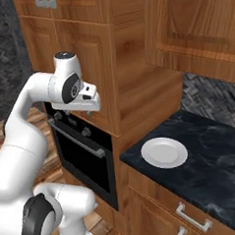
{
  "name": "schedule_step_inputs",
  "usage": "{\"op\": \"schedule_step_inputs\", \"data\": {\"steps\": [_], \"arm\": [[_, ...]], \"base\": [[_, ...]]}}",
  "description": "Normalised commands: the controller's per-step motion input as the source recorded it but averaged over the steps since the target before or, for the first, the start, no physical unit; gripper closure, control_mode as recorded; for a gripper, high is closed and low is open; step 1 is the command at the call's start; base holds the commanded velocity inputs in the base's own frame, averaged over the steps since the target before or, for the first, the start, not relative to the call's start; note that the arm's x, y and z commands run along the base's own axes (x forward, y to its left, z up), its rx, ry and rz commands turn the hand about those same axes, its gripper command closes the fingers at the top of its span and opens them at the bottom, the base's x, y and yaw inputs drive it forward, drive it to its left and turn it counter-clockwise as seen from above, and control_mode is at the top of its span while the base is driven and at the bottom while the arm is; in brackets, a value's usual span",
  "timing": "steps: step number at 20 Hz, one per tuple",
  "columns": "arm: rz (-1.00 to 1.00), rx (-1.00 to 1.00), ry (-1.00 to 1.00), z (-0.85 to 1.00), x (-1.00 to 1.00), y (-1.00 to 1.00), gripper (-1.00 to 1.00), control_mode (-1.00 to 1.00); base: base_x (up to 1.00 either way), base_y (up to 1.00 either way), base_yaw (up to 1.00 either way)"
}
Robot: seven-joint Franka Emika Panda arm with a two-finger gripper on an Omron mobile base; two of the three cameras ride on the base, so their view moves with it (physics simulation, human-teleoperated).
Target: Take the baked cake out of the oven and place it on the plate for cooling. Then close the oven door.
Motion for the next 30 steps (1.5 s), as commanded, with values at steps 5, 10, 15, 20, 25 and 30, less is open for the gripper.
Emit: {"op": "schedule_step_inputs", "data": {"steps": [5,10,15,20,25,30], "arm": [[0.0,0.0,0.0,0.0,0.0,0.0,-1.0,1.0],[0.0,0.0,0.0,0.0,0.0,0.0,-1.0,1.0],[0.0,0.0,0.0,0.0,0.0,0.0,-1.0,1.0],[0.0,0.0,0.0,0.0,0.0,0.0,-1.0,1.0],[0.13,0.0,0.0,-0.2,0.01,-0.29,-1.0,-1.0],[0.11,0.0,-0.04,-0.11,-0.15,-0.08,-1.0,-1.0]], "base": [[0.14,-0.59,0.31],[0.01,-0.47,0.29],[0.0,-0.27,0.26],[0.1,-0.36,0.24],[0.05,-0.18,0.1],[0.0,0.0,0.0]]}}
